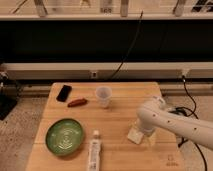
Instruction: Place the white sponge in the ceramic cup
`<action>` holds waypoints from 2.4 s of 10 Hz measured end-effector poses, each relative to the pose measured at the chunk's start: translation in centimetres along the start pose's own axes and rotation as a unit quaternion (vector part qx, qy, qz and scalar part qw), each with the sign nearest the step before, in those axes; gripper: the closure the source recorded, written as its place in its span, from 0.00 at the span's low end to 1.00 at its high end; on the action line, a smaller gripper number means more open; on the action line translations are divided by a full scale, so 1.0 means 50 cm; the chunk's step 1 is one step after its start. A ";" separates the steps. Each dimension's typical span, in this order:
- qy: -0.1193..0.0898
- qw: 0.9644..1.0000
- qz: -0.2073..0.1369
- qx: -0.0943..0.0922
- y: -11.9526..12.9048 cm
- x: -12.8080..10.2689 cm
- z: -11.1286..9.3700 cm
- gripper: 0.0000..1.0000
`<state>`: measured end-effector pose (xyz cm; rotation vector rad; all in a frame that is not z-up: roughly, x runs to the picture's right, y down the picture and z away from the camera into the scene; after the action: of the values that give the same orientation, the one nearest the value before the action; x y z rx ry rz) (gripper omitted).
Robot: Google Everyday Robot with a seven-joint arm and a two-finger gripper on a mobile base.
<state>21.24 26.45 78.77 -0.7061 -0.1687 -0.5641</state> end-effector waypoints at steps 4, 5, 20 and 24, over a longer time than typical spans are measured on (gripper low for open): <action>-0.005 1.000 -0.003 -0.003 0.006 0.003 0.013 0.20; -0.006 1.000 -0.003 -0.004 0.007 0.004 0.017 0.20; -0.014 1.000 0.002 -0.009 0.026 0.014 0.027 0.96; -0.012 1.000 0.001 -0.005 0.015 0.027 -0.008 0.96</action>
<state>22.78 26.05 78.48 -0.7227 -0.1886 -0.5555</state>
